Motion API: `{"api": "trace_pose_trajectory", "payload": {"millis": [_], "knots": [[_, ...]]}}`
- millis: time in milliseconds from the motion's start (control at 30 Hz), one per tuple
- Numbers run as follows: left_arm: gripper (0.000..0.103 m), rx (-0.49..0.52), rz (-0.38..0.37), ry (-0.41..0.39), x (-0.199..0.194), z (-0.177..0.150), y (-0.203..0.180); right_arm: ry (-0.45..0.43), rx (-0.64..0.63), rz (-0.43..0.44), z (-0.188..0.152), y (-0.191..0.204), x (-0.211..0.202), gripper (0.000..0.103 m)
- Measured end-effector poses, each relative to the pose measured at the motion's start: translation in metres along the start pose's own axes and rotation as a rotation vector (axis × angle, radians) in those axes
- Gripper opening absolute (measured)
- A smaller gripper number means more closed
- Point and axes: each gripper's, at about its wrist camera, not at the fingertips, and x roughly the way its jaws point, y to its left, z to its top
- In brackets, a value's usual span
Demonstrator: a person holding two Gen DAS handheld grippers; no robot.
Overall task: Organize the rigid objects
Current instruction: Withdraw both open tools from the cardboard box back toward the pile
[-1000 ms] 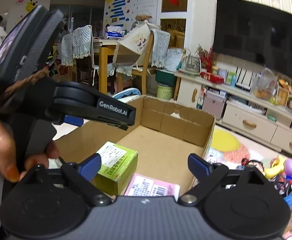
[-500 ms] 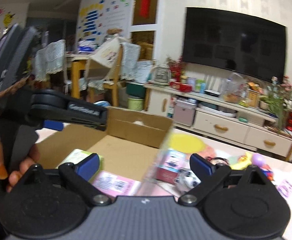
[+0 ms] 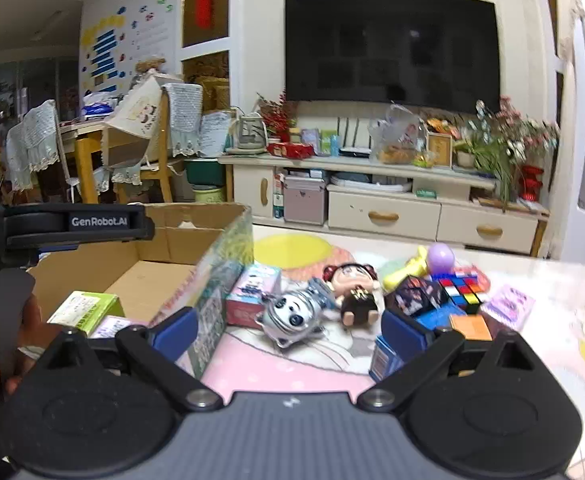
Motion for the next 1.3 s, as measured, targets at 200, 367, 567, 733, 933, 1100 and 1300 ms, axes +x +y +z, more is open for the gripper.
{"api": "trace_pose_trajectory", "payload": {"millis": [200, 367, 567, 733, 933, 1100, 1300], "knots": [[0.103, 0.101, 0.048, -0.018, 0.0, 0.001, -0.006, 0.021, 0.009, -0.004, -0.008, -0.006, 0.002, 0.098], [0.103, 0.09, 0.086, 0.005, 0.002, 0.005, 0.006, 0.028, 0.018, -0.009, -0.014, -0.013, 0.004, 0.098], [0.103, 0.104, 0.148, 0.043, 0.008, 0.011, 0.017, 0.034, 0.025, -0.025, -0.018, -0.025, 0.003, 0.098], [0.103, 0.093, 0.176, 0.075, 0.009, 0.015, 0.021, 0.032, 0.035, -0.041, -0.021, -0.034, 0.003, 0.098], [0.103, 0.041, 0.134, 0.051, 0.003, 0.015, 0.01, 0.029, 0.038, -0.059, -0.026, -0.044, 0.002, 0.098], [0.103, 0.021, 0.075, 0.011, -0.009, 0.019, -0.005, 0.028, 0.045, -0.08, -0.03, -0.055, 0.003, 0.099], [0.103, 0.083, 0.004, 0.01, -0.018, 0.015, -0.032, 0.036, 0.065, -0.108, -0.035, -0.071, 0.001, 0.102]]}}
